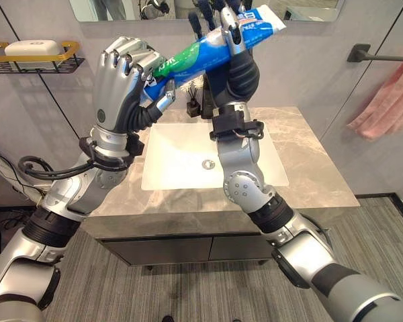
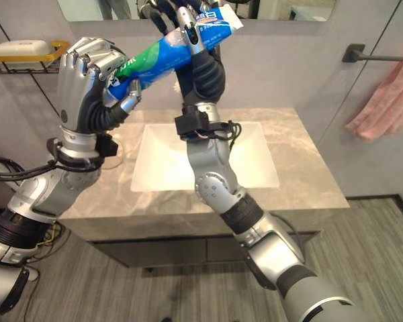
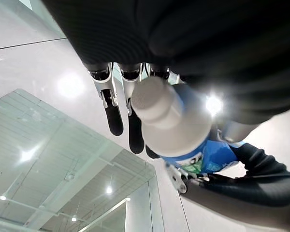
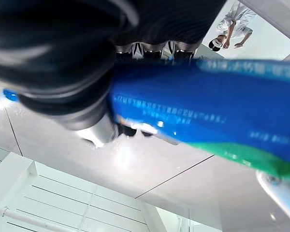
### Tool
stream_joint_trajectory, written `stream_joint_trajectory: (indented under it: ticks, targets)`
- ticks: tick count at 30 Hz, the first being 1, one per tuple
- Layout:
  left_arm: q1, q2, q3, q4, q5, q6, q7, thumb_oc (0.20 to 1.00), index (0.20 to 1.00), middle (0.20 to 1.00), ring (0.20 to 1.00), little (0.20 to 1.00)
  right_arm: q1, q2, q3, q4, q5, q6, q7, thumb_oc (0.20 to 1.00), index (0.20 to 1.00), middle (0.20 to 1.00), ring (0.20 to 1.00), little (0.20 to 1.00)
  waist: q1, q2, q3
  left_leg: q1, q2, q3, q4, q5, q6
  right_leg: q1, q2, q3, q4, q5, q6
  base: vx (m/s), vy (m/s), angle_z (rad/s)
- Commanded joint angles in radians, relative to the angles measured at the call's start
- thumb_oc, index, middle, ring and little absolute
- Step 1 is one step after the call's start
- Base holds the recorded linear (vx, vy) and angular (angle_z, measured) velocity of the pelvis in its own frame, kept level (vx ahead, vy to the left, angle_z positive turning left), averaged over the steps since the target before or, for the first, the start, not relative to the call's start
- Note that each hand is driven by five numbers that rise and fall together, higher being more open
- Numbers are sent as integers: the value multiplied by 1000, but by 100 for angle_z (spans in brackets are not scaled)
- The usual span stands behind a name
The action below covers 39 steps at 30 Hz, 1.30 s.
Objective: Put brush and paste in cup on sink, flatten towel.
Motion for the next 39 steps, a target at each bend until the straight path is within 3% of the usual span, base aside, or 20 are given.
stream_joint_trajectory:
  ticks: [1, 2, 3, 18, 23, 27, 32, 34, 39]
  targets:
    - [-56, 16, 64, 7, -55, 8, 16, 200, 200, 200, 200, 200, -13, 14, -74, -63, -28, -51, 6, 200, 200, 200, 200, 200, 8, -48, -28, 23, 36, -36, 3, -6, -39, 38, -136, -56, 6, 64, 61, 0, 0, 0]
    - [-52, 5, 69, 5, -51, 16, 26, 652, 652, 652, 652, 652, -12, 21, -82, -61, -27, -62, -4, 200, 200, 200, 200, 200, 9, -48, -28, 25, 36, -35, 3, -6, -39, 39, -136, -57, 6, 63, 60, 0, 0, 0]
    - [-49, 0, 71, 2, -50, 17, 27, 1000, 1000, 1000, 1000, 1000, -10, 24, -85, -60, -26, -66, -8, 200, 200, 200, 200, 200, 9, -48, -28, 26, 36, -36, 3, -6, -39, 40, -136, -58, 6, 63, 60, 0, 0, 0]
    - [72, 12, 175, -91, -38, 17, 54, 1000, 1000, 1000, 1000, 1000, 19, 23, -151, -55, -55, -110, -89, 200, 200, 200, 200, 200, 43, -47, -22, 24, 33, -61, 3, -4, -38, 65, -134, -80, 7, 50, 52, 3, -5, 2]
    - [252, 41, 315, -158, -63, 0, 53, 1000, 1000, 1000, 1000, 1000, 40, -6, -190, -61, -54, -116, -104, 200, 200, 200, 200, 200, 75, -47, -14, 15, 29, -83, 3, 1, -40, 77, -133, -100, 7, 43, 46, 1, -19, 13]
    - [514, 23, 464, -134, -126, -14, 49, 1000, 1000, 1000, 1000, 1000, 48, -48, -219, -56, -59, -98, -125, 200, 200, 200, 200, 200, 126, -55, -2, -3, 25, -110, 3, 11, -43, 86, -133, -126, 6, 38, 42, 1, -19, 19]
    - [694, -6, 528, -34, -177, 3, 40, 1000, 1000, 1000, 1000, 1000, 23, -95, -229, -47, -95, -76, -155, 200, 200, 200, 200, 200, 164, -62, 8, -17, 19, -132, 3, 17, -43, 94, -134, -153, 6, 34, 44, 7, -10, 19]
    - [781, -66, 543, 150, -260, 25, 39, 1000, 1000, 1000, 1000, 1000, 0, -125, -225, -26, -114, -53, -157, 200, 200, 200, 200, 200, 186, -76, 16, -24, 15, -150, 3, 17, -44, 107, -136, -176, 6, 28, 47, 8, -18, 26]
    - [787, -154, 488, 495, -411, 69, -1, 1000, 1000, 1000, 1000, 1000, -53, -182, -187, 9, -136, 9, -145, 200, 200, 200, 200, 200, 208, -98, 24, -50, 6, -186, 3, 31, -44, 113, -137, -209, 6, 31, 48, 3, 2, 23]
